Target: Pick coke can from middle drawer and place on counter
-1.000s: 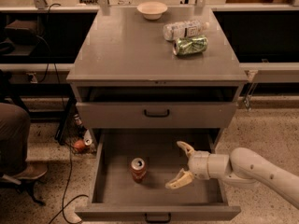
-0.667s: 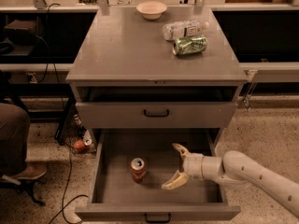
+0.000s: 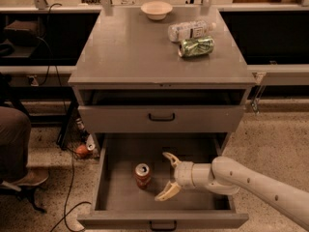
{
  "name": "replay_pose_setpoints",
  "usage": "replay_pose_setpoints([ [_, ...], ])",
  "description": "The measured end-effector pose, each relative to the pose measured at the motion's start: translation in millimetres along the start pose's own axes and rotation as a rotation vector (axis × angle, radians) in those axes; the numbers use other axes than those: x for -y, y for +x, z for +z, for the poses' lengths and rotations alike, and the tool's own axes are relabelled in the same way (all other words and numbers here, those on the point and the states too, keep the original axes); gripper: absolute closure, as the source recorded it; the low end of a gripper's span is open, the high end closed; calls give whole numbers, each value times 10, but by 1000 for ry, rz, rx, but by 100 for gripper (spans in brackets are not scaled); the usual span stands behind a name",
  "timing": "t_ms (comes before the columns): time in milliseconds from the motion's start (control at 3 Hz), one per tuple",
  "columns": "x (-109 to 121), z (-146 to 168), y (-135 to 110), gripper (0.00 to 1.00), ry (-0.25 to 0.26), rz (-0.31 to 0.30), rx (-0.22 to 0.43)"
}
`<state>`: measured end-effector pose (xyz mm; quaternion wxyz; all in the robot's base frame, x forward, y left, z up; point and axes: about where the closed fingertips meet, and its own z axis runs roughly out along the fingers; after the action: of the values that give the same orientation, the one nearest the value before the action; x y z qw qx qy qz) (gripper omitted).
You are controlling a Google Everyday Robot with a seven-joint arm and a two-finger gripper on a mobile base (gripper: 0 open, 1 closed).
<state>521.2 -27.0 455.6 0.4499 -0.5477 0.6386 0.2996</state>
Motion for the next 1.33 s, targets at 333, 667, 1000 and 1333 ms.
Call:
replay_pose_setpoints([
  [333,-87,274,-20,0,-32,-40,-32],
  [667,-99,508,-47,0,-46,-71,-51],
  [1000,-76,677,-75,0,-51,-87,-57],
  [1333,-44,822,-66,0,-59,-92,-63],
])
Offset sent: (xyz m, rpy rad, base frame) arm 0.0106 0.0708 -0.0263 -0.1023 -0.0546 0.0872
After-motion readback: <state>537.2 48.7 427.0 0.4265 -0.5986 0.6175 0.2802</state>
